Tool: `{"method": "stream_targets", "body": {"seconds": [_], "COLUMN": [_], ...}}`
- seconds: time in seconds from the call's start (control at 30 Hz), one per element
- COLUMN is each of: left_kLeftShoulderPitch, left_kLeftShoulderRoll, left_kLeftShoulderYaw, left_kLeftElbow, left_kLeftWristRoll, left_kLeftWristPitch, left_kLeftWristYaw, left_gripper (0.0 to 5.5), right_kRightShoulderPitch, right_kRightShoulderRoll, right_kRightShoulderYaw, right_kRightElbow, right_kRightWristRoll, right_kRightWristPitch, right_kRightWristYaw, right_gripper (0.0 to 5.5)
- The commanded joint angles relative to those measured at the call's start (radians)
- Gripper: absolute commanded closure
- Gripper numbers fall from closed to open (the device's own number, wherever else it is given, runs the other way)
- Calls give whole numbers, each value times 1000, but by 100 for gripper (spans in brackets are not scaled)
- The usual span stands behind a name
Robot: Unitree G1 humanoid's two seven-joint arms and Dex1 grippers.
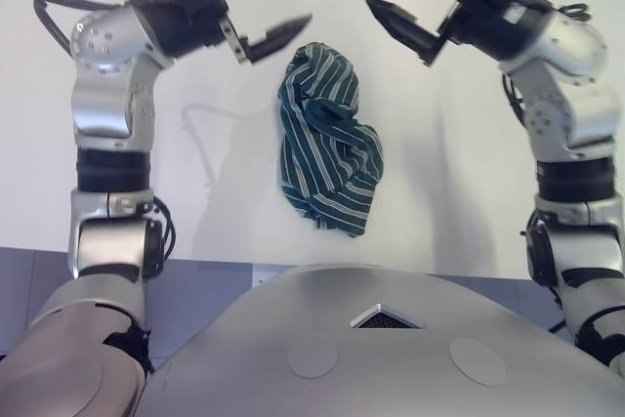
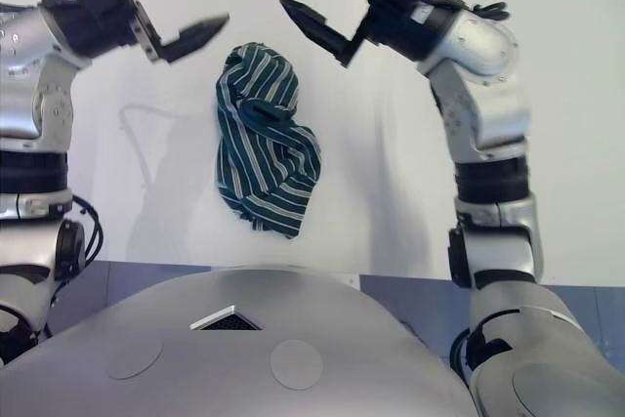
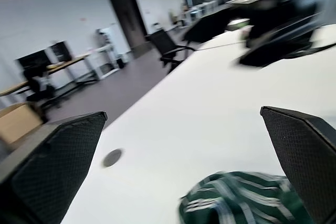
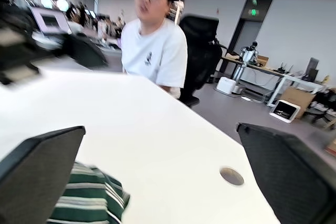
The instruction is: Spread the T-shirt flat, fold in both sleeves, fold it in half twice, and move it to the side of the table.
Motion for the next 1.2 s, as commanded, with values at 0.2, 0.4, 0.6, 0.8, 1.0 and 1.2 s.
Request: {"method": "stream_targets", "body": {"seconds": [0.2, 0.4, 0.6, 0.8, 1.0, 1.2], "left_kLeftShoulderPitch": [-3, -16, -114, -147, -164, -338], "left_kLeftShoulderRoll": [-26, -37, -10, 91, 283, 282], "left_kLeftShoulderYaw": [-159, -204, -356, -511, -573, -602], "left_kLeftElbow": [-129, -83, 256, 699, 979, 1212], "left_kLeftWristRoll": [139, 203, 583, 940, 1040, 1099], "left_kLeftWristPitch": [44, 4, -177, -301, -423, -445], "left_kLeftWristYaw": [64, 61, 207, 407, 446, 676], "left_gripper": [10, 10, 10, 10, 10, 10], "right_kRightShoulderPitch": [-84, -142, -150, -110, 13, 170], "right_kRightShoulderRoll": [150, 77, 65, -13, -162, -269], "right_kRightShoulderYaw": [337, 276, 199, 102, 16, -40], "right_kRightElbow": [608, 827, 829, 741, 600, 335], "right_kRightWristRoll": [-505, -549, -511, -476, -449, -333], "right_kRightWristPitch": [-274, -248, -252, -221, -185, -158], "right_kRightWristYaw": [-121, -269, -260, -237, -152, 46], "right_gripper": [14, 14, 14, 14, 14, 14]}}
